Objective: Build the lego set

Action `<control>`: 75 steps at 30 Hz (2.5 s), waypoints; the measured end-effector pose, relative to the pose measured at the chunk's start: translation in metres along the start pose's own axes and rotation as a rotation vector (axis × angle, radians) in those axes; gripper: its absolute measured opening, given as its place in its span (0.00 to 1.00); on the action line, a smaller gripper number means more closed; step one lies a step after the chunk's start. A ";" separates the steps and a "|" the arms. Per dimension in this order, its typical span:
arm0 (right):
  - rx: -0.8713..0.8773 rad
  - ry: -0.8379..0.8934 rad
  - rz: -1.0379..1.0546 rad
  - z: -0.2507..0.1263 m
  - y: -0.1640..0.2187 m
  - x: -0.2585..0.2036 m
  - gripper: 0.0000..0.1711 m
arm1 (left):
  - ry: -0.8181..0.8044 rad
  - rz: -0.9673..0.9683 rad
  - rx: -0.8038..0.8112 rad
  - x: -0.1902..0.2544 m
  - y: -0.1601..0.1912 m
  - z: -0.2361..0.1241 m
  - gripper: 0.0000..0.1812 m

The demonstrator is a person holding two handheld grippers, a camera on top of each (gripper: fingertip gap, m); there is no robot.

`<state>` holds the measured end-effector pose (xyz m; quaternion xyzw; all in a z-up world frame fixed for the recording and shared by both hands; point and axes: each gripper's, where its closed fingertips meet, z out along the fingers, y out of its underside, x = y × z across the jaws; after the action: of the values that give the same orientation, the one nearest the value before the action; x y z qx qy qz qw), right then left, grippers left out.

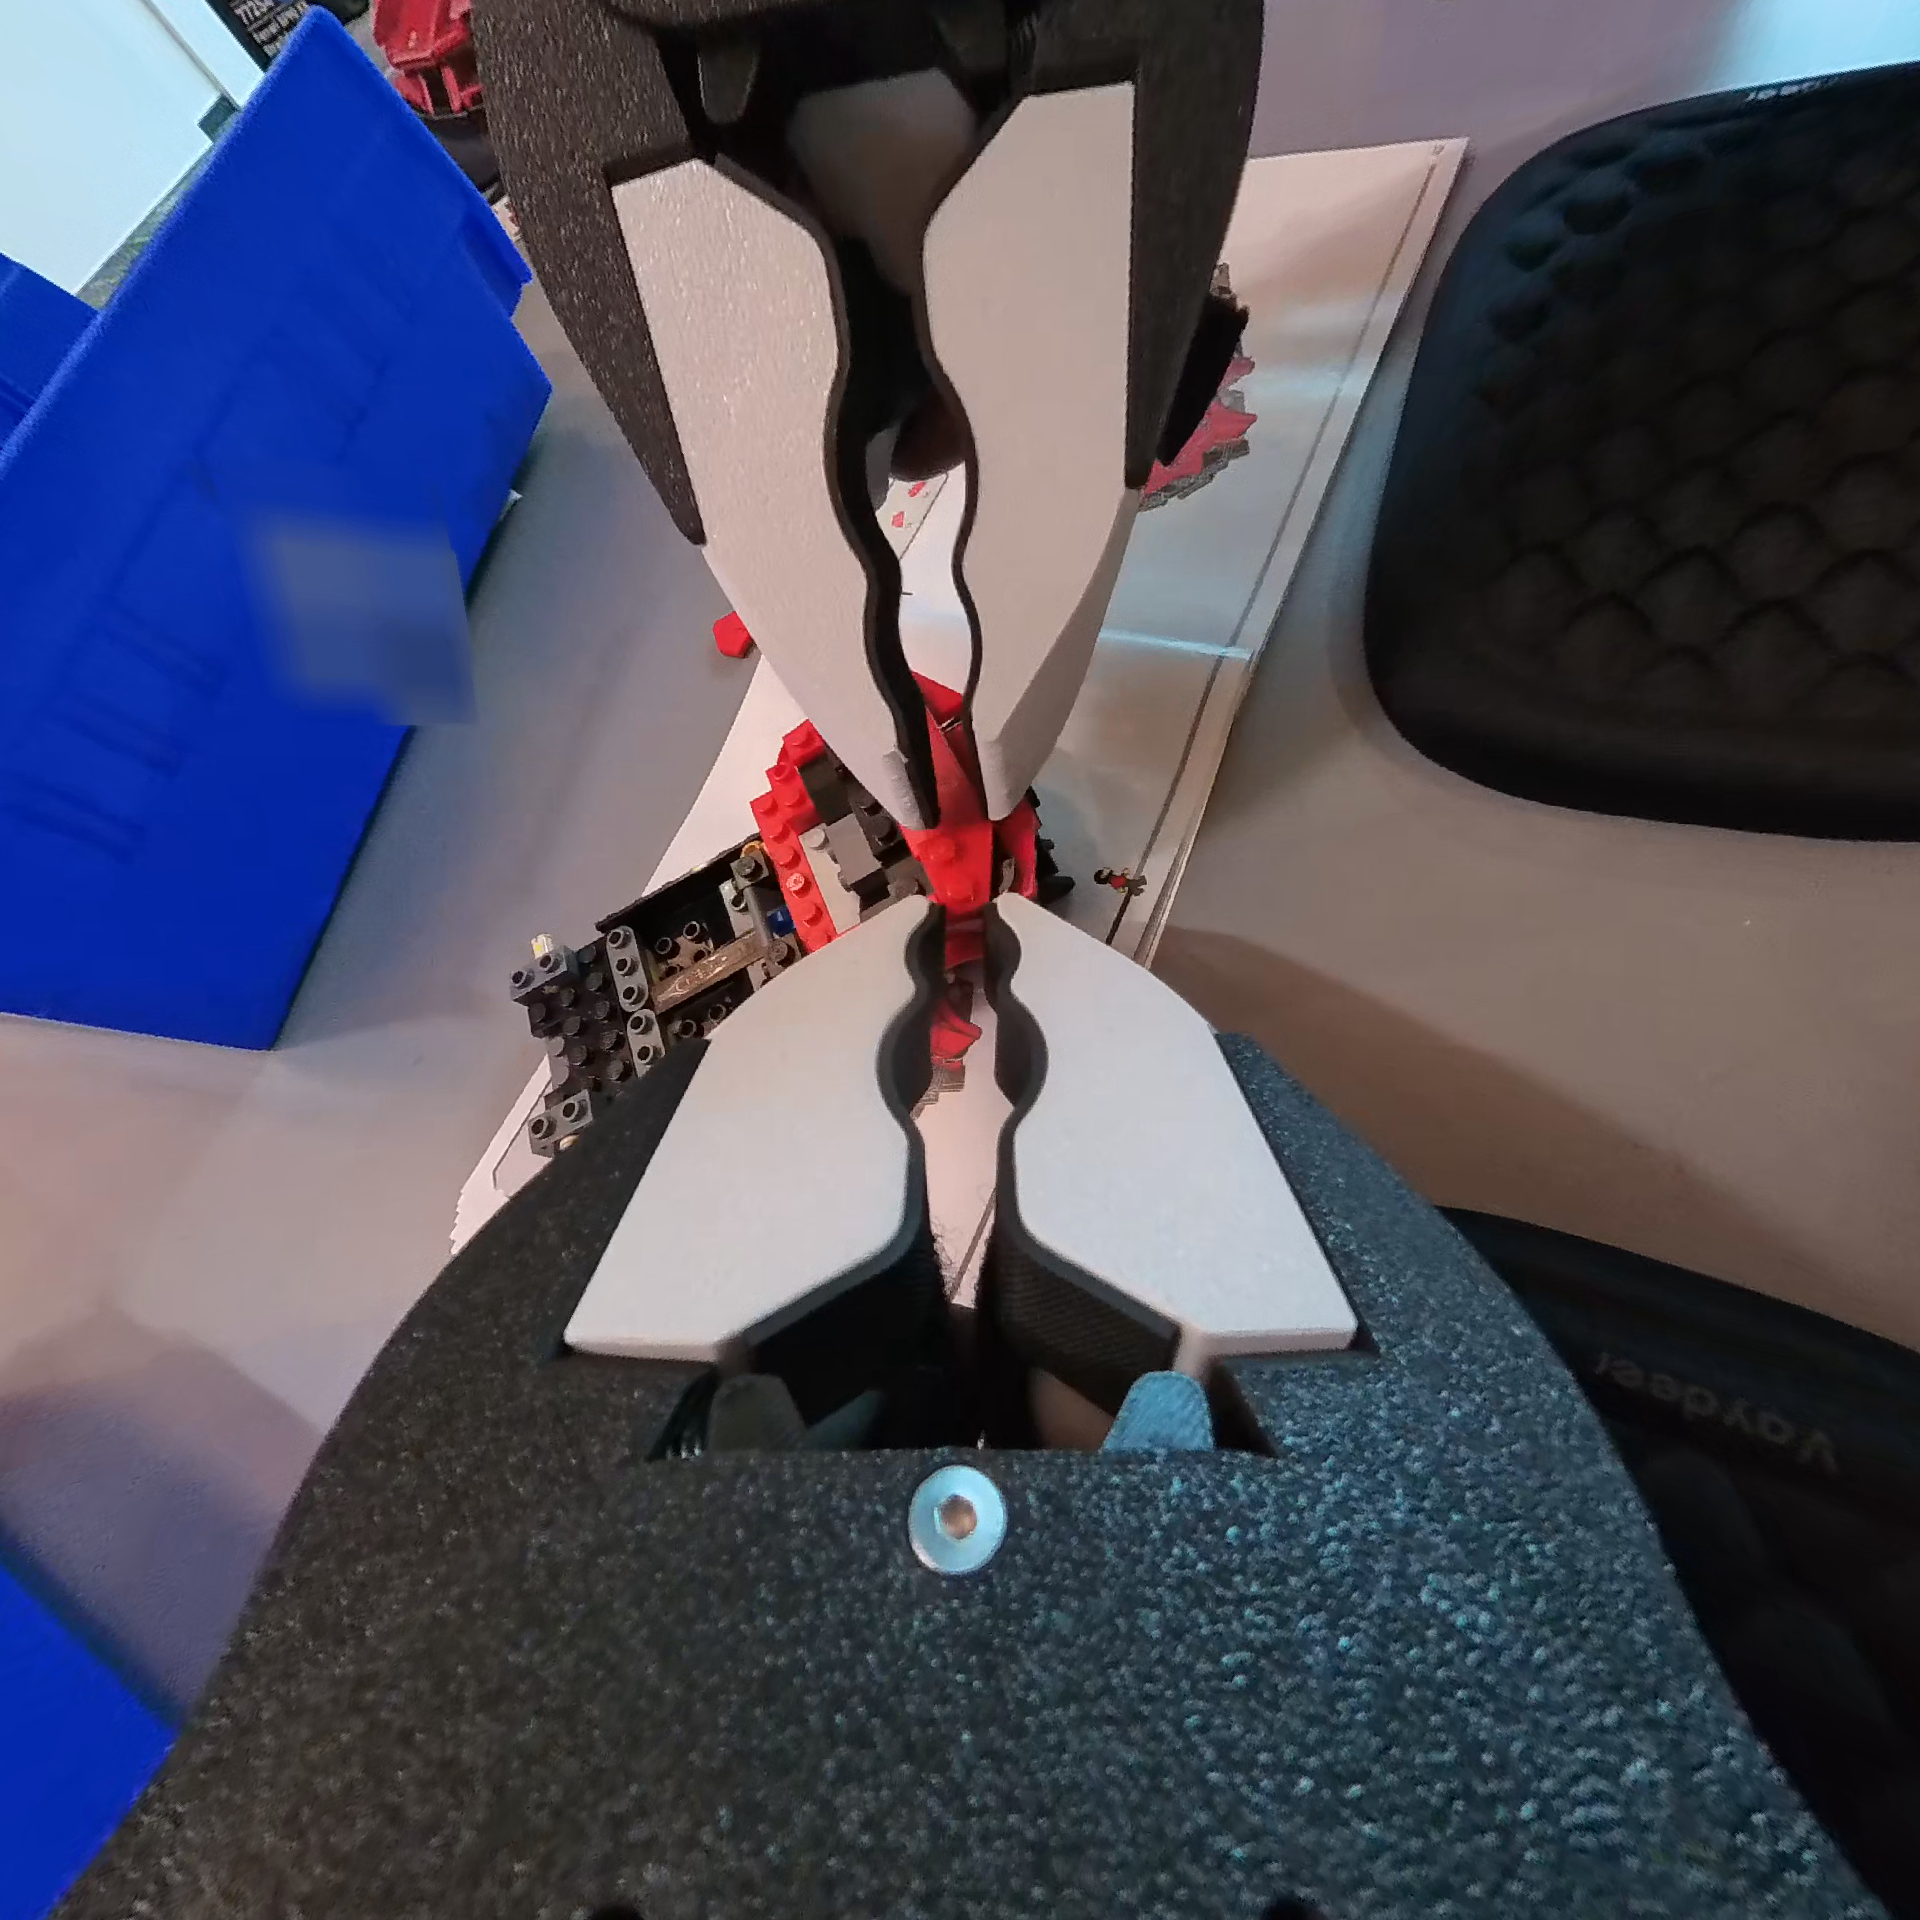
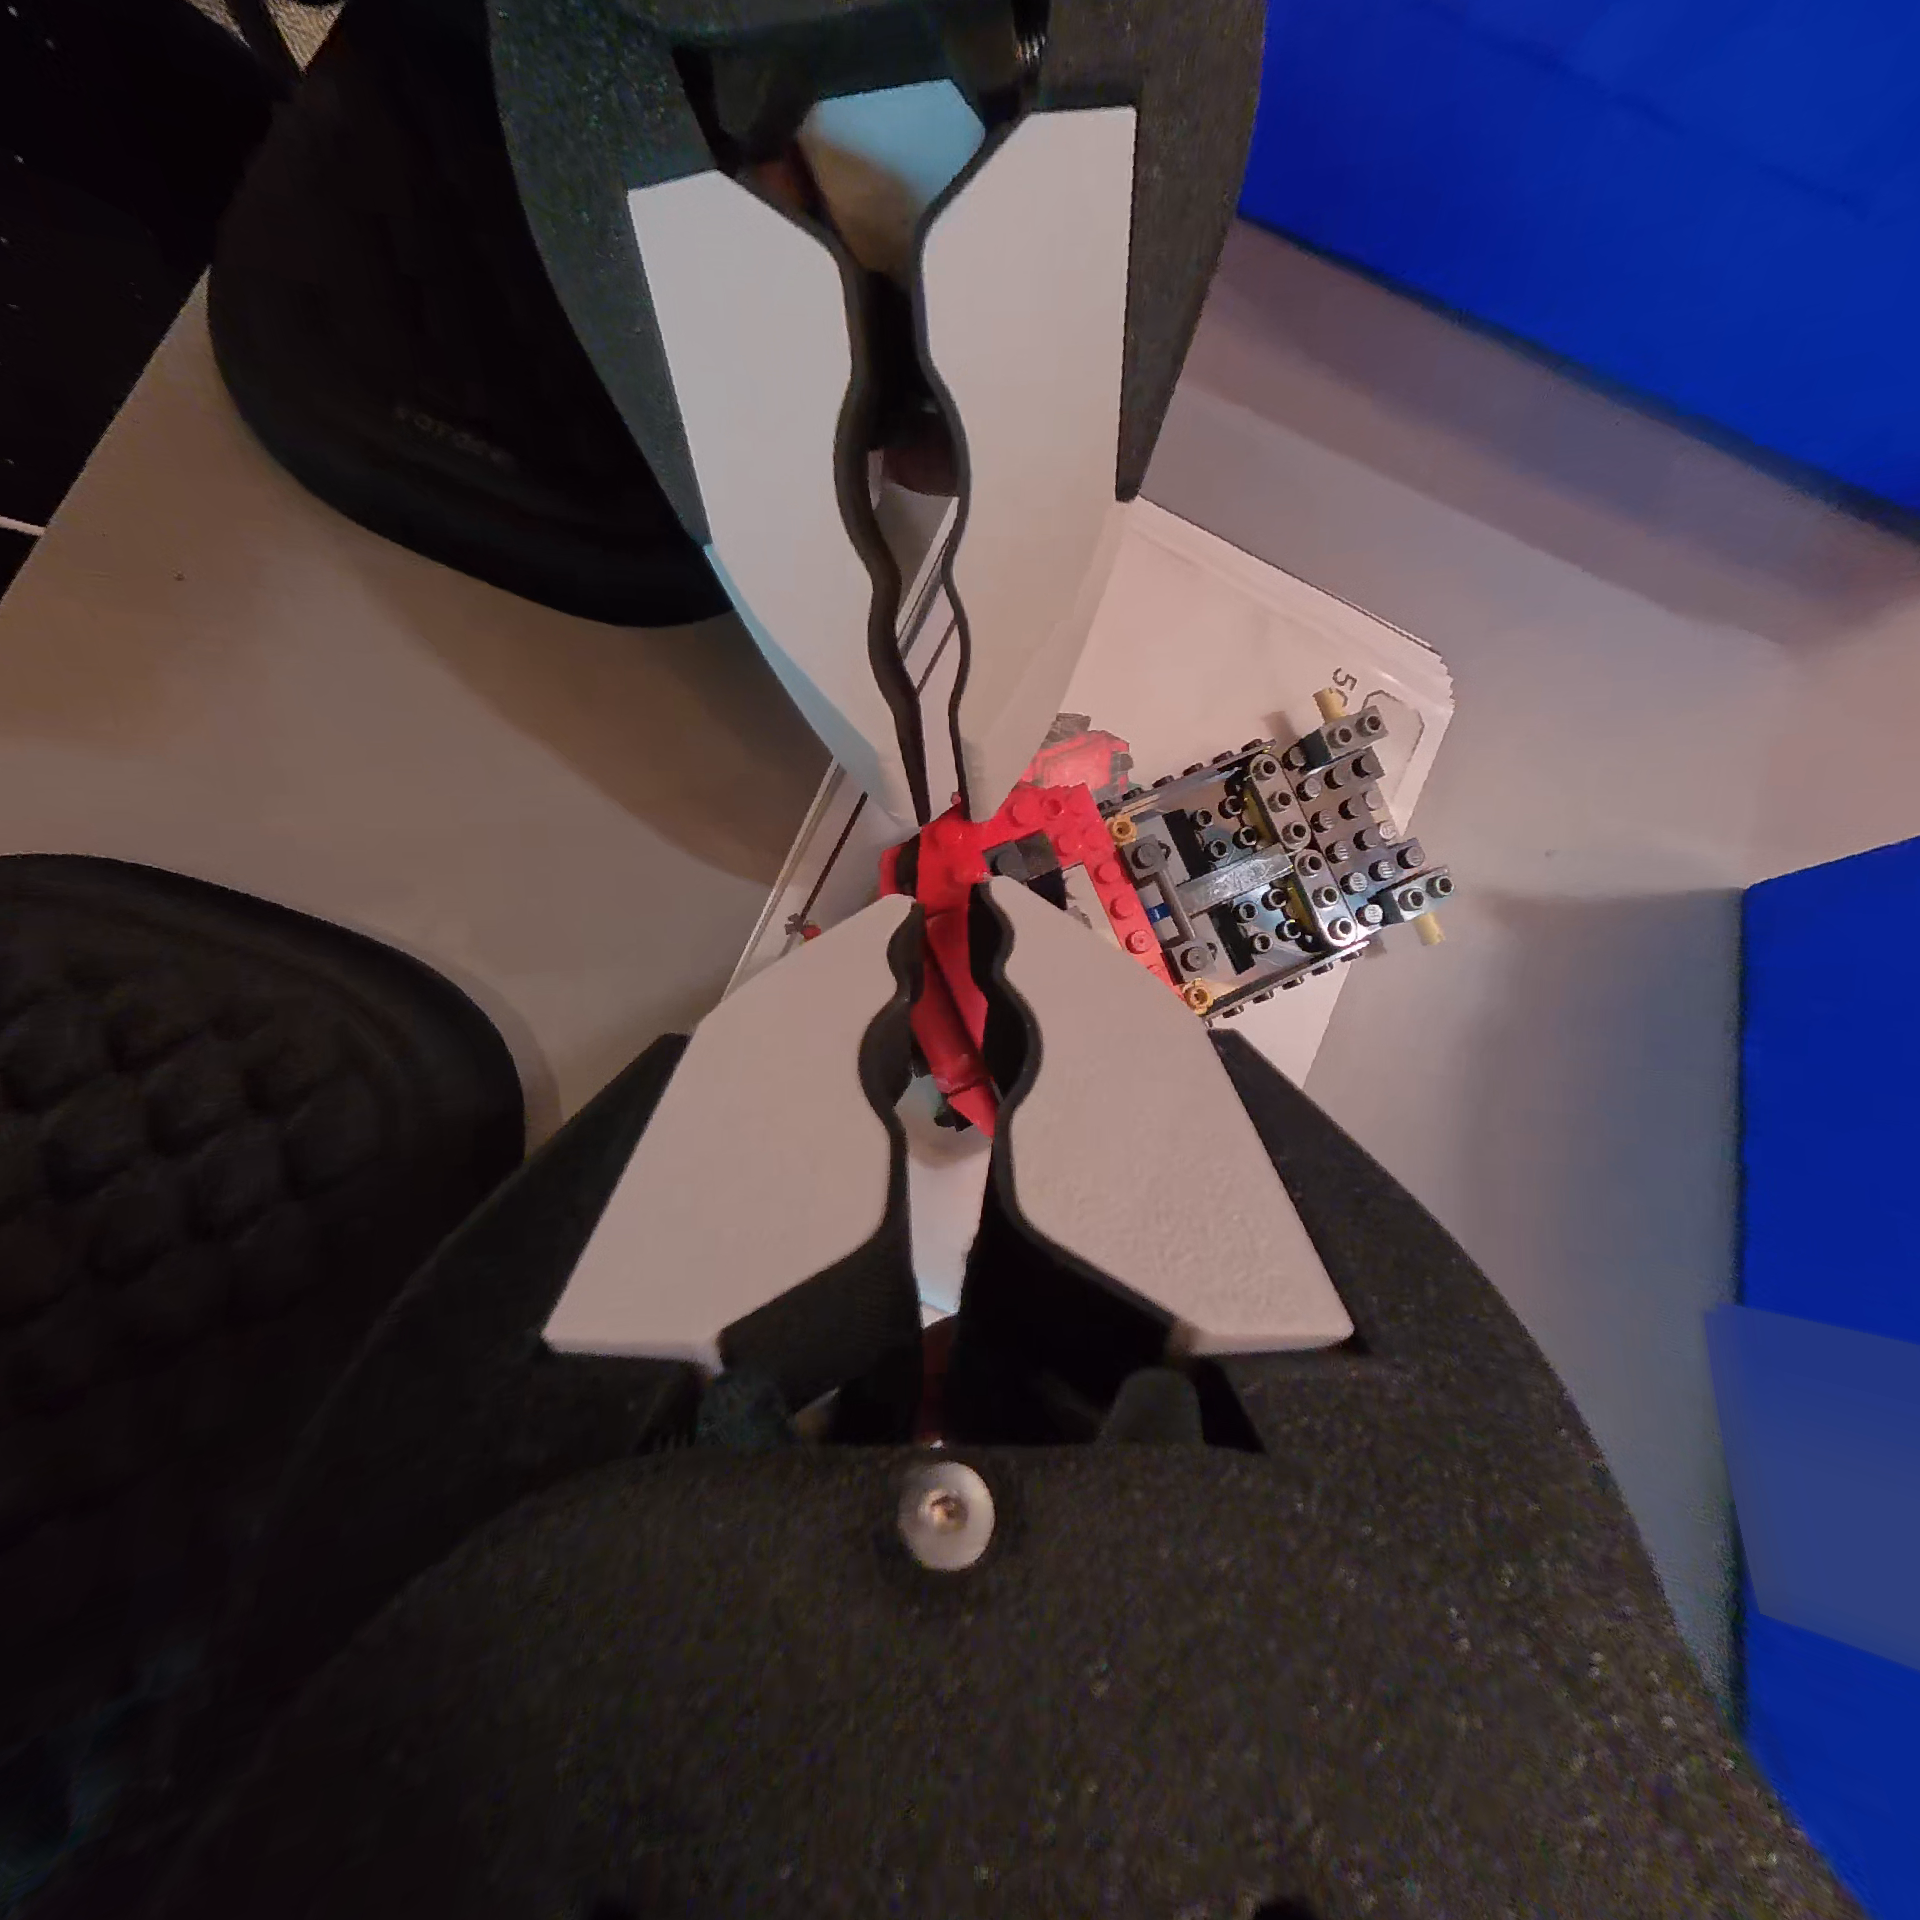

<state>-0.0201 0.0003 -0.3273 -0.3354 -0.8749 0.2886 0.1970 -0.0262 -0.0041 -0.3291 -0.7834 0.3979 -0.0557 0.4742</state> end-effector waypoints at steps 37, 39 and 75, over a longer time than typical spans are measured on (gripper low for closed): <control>-0.225 -0.063 0.039 0.005 0.000 0.002 0.00 | 0.008 -0.048 0.086 -0.002 -0.012 -0.010 0.00; -0.230 -0.062 0.040 0.005 0.000 0.002 0.00 | 0.018 -0.050 0.069 -0.001 -0.009 -0.008 0.00; -0.252 -0.056 0.051 0.005 -0.001 0.000 0.00 | 0.047 -0.085 -0.014 0.002 -0.001 0.000 0.00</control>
<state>-0.0233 -0.0018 -0.3300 -0.3716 -0.9005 0.1905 0.1213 -0.0242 -0.0054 -0.3284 -0.8013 0.3757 -0.0913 0.4566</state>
